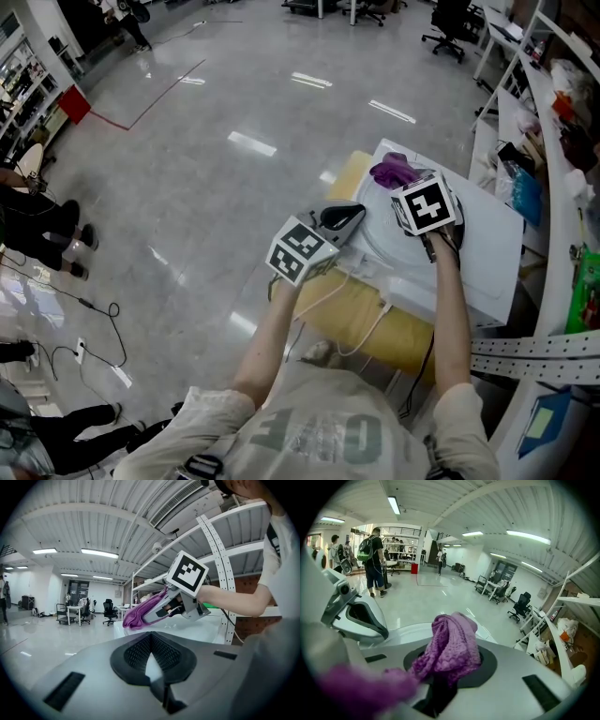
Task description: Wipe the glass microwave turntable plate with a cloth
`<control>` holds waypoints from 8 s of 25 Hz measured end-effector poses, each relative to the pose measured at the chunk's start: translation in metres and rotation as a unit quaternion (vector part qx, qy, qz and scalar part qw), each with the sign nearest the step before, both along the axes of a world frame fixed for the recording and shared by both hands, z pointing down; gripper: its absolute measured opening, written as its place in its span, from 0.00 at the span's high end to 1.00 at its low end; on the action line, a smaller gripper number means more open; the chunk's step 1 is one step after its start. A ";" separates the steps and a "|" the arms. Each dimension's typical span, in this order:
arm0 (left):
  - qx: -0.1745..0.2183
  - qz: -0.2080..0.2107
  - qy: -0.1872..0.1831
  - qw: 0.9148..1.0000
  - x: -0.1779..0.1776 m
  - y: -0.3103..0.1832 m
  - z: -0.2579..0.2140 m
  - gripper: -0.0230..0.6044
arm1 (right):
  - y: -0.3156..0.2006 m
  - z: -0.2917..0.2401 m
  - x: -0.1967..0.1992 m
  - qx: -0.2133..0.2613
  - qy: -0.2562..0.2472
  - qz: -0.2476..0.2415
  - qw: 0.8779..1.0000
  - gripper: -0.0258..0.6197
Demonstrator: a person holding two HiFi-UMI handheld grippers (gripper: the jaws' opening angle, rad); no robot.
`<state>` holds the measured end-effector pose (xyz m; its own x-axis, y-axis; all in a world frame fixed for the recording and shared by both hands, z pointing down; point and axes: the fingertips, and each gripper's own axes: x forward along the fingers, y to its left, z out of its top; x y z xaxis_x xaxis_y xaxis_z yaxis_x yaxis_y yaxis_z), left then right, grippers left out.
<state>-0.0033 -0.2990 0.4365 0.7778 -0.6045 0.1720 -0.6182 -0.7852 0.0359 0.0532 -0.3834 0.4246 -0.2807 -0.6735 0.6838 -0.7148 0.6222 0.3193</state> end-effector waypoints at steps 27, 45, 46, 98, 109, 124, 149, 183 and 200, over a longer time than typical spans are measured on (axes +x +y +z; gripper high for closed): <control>-0.005 -0.015 -0.001 1.000 -0.001 -0.003 -0.001 0.96 | 0.156 0.002 -0.025 -0.025 0.018 -0.128 0.991 0.87; -0.010 -0.012 0.004 1.000 0.001 -0.004 0.001 0.96 | -0.018 -0.011 0.039 -0.007 0.005 0.033 0.999 0.87; -0.009 -0.011 0.004 1.000 0.001 -0.004 0.000 0.96 | -0.019 -0.007 0.039 -0.013 0.008 0.032 0.999 0.87; -0.001 -0.037 -0.015 0.999 -0.001 -0.004 0.001 0.96 | -0.019 -0.007 0.091 0.020 -0.035 0.106 0.993 0.87; 0.001 -0.043 -0.016 0.999 -0.003 -0.003 0.000 0.96 | 0.038 -0.003 0.066 -0.002 -0.013 0.055 0.998 0.87; -0.003 -0.063 -0.009 0.998 -0.005 -0.007 -0.001 0.96 | 0.171 -0.007 0.038 0.011 0.015 -0.006 1.000 0.87; -0.010 -0.065 -0.001 0.998 -0.005 -0.006 0.004 0.96 | 0.014 -0.010 0.115 0.038 0.000 0.136 0.990 0.87; -0.008 -0.076 -0.001 0.997 -0.006 -0.011 0.000 0.96 | 0.195 -0.003 0.059 0.041 0.076 0.032 0.996 0.87; -0.010 -0.069 0.002 0.998 -0.005 -0.010 0.002 0.96 | 0.028 -0.026 0.137 0.076 0.031 0.151 0.985 0.87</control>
<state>-0.0080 -0.3088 0.4386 0.6882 -0.7023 0.1821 -0.7202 -0.6917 0.0538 0.1905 -0.3558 0.3982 -0.0122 -0.8163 0.5775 -0.8361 0.3251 0.4419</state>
